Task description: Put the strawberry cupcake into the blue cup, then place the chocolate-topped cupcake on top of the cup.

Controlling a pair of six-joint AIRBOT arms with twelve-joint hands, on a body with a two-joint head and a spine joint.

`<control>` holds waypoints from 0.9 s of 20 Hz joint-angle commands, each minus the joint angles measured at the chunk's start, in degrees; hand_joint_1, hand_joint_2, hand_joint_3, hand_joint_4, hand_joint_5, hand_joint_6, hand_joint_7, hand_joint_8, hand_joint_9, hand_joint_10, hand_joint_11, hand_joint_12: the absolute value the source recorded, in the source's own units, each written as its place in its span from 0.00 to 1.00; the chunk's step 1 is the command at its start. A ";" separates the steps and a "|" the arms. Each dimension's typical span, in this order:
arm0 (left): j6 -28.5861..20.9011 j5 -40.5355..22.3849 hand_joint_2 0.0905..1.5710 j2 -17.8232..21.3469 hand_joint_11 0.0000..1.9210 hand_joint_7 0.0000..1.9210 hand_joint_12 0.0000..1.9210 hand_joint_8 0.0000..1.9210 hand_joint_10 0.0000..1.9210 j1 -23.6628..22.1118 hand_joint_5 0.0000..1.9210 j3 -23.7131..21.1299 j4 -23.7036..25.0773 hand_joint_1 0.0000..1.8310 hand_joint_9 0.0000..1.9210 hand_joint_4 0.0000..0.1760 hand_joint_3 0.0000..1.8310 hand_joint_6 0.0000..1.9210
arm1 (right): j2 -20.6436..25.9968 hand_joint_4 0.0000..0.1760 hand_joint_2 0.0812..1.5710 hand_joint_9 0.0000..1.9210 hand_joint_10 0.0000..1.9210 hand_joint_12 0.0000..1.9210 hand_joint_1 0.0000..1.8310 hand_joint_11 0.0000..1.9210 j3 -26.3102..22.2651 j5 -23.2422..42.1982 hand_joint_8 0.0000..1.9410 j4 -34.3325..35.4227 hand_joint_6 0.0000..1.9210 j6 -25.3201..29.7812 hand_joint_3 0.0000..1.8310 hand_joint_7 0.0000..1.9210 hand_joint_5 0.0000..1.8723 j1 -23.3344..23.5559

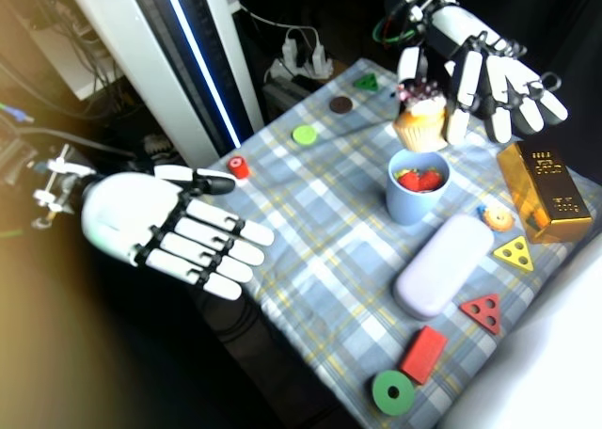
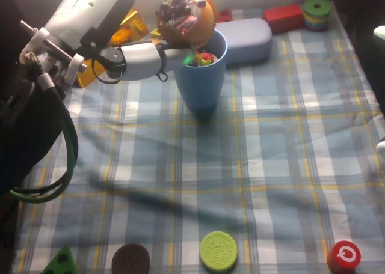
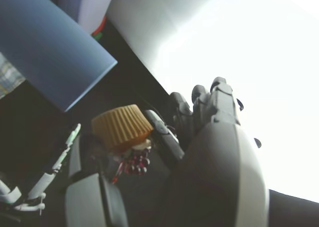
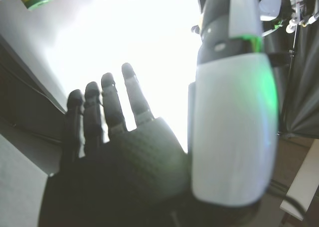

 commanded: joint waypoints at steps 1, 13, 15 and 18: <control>-0.46 -6.74 0.60 -0.49 0.00 0.24 0.00 0.00 0.00 -0.95 0.44 0.52 1.06 0.54 0.10 0.96 0.00 0.00 | -0.21 0.29 0.55 0.00 0.00 0.01 0.18 0.00 0.31 7.22 0.00 -0.16 0.00 0.38 0.00 0.00 0.01 0.43; -0.48 -6.42 0.59 -1.29 0.00 0.20 0.00 0.00 0.00 -1.21 0.38 1.34 0.53 0.47 0.04 0.76 0.00 0.00 | -0.40 0.28 0.54 0.00 0.00 0.01 0.14 0.01 0.22 7.58 0.00 -0.17 0.00 0.69 0.00 0.01 0.01 0.20; -0.48 -6.28 0.58 -1.33 0.00 0.20 0.00 0.00 0.00 -1.29 0.37 1.34 0.63 0.47 0.04 0.82 0.00 0.00 | -0.43 0.29 0.54 0.00 0.00 0.01 0.14 0.02 0.23 7.58 0.00 -0.17 0.00 0.69 0.00 0.01 0.01 0.20; -0.48 -6.09 0.57 -1.33 0.00 0.28 0.00 0.01 0.01 -1.34 0.35 1.33 0.67 0.47 0.10 0.61 0.00 0.00 | -0.51 0.24 0.55 0.01 0.00 0.01 0.14 0.03 0.24 7.58 0.00 -0.17 0.00 0.71 0.00 0.02 0.01 0.19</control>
